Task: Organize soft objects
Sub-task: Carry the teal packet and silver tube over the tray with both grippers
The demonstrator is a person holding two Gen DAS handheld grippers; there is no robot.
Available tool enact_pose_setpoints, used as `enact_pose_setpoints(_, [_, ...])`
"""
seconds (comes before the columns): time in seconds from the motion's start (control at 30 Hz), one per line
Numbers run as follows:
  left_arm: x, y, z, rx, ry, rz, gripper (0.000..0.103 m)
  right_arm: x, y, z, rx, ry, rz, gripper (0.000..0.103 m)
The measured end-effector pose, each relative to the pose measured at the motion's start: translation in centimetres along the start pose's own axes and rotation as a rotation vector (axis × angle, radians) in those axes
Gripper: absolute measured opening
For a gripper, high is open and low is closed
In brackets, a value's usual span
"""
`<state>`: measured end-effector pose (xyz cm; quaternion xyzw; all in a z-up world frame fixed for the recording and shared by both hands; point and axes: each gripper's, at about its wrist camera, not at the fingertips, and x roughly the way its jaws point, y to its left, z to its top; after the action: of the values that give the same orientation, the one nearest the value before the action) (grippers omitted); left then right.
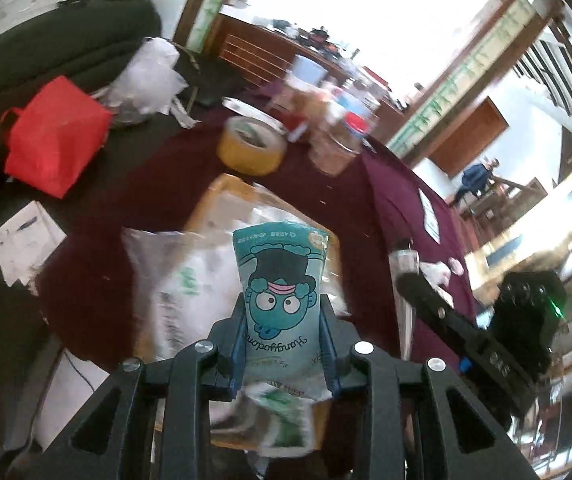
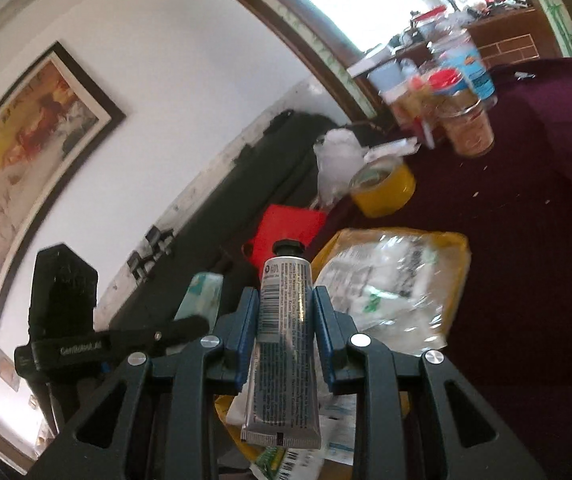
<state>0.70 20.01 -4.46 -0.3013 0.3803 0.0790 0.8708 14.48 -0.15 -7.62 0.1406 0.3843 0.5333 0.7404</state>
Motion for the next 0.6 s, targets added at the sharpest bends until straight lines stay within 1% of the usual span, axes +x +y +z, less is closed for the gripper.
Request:
enact_pose_setpoints(0.1, [0.7, 2.6, 0.7, -0.026, 0.013, 0.005, 0.032, 2.4, 1.1, -1.2, -0.007, 0.048, -0.063, 0.027])
enact_pose_setpoints(0.2, [1.8, 4.6, 0.8, -0.053, 0.028, 0.004, 0.032, 4.0, 1.2, -2.1, -0.006, 0.081, -0.096, 0.027])
enact_pose_setpoints(0.3, [2.8, 5.4, 0.7, -0.056, 0.052, 0.006, 0.032, 4.8, 1.4, -2.9, -0.012, 0.091, -0.143, 0.027])
enact_pose_setpoints(0.37, [3.3, 5.8, 0.5, -0.048, 0.062, 0.027, 0.032, 5.5, 1.6, -3.3, -0.022, 0.093, -0.180, 0.027])
enact_pose_setpoints(0.43, [3.6, 5.7, 0.1, -0.013, 0.067, 0.074, 0.032, 5.9, 1.9, -3.7, -0.036, 0.097, -0.211, 0.027])
enact_pose_setpoints(0.6, [4.1, 5.2, -1.2, 0.062, 0.102, 0.102, 0.033, 6.7, 2.5, -4.0, -0.075, 0.109, -0.252, 0.027])
